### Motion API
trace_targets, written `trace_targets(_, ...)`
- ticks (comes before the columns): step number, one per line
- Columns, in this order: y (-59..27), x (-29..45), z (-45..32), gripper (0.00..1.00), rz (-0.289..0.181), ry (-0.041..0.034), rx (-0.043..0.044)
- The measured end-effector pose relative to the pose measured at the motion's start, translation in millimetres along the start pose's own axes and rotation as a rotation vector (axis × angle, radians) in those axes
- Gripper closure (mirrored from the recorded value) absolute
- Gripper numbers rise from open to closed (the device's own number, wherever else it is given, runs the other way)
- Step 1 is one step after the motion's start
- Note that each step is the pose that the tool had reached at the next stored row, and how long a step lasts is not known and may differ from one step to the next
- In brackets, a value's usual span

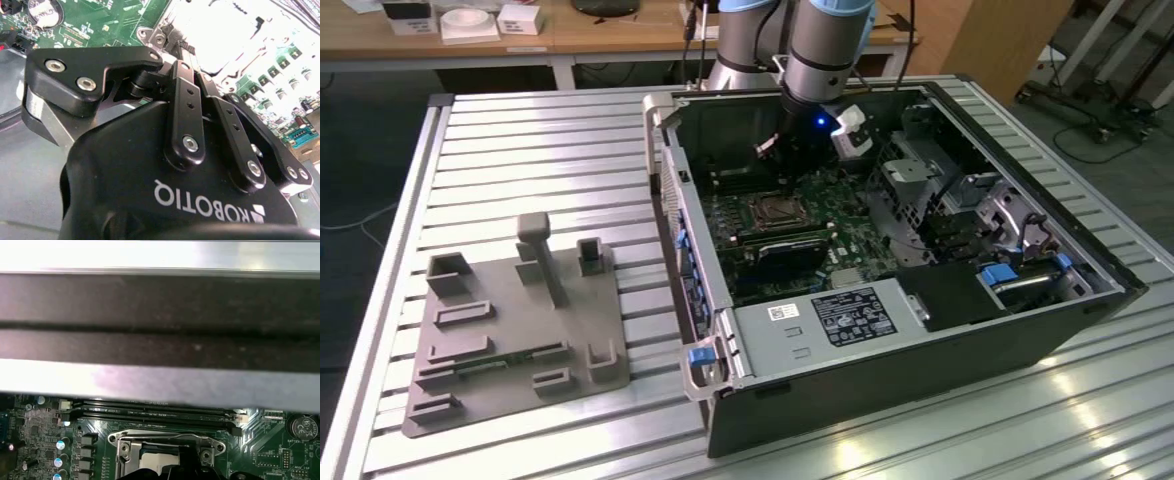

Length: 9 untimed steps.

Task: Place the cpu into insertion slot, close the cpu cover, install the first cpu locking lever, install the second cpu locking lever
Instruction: 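Install the second cpu locking lever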

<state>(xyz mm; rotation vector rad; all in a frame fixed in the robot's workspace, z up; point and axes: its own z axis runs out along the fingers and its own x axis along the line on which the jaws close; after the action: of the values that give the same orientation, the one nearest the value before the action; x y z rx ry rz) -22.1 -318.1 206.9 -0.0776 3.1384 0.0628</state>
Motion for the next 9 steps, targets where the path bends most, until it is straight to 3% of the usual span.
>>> trace_targets(9, -1.0, -1.7, -0.1, 0.89, 0.0, 0.0, 0.0002)
